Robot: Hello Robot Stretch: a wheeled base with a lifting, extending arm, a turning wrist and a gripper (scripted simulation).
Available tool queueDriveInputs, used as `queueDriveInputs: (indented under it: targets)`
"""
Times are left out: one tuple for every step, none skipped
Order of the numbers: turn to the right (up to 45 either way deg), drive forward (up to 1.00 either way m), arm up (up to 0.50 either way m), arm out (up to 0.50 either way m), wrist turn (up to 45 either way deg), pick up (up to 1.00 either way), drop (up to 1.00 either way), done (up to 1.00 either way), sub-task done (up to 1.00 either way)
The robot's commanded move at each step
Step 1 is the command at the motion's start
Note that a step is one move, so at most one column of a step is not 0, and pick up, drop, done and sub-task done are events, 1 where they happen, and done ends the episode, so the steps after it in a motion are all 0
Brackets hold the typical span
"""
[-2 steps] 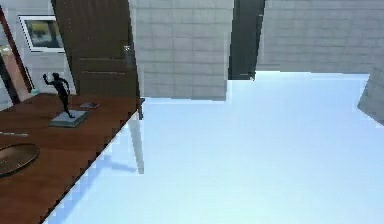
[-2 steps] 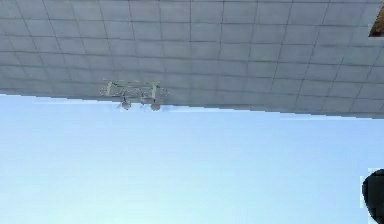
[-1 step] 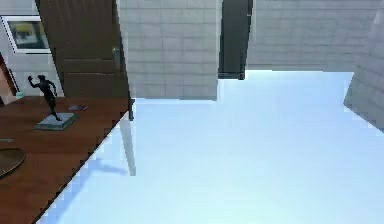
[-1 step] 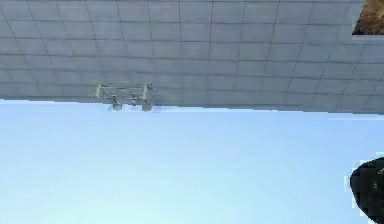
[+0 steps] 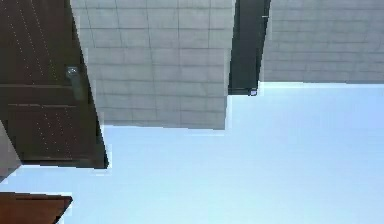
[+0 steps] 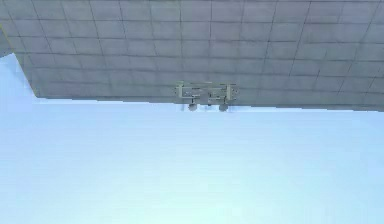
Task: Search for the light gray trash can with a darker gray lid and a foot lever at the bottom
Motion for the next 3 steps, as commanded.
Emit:
queueDriveInputs:
  targets:
    - [0.0,0.85,0.0,0.0,0.0,0.0,0.0,0.0,0.0]
    - [-45.0,0.0,0.0,0.0,0.0,0.0,0.0,0.0,0.0]
    - [-18.0,0.0,0.0,0.0,0.0,0.0,0.0,0.0,0.0]
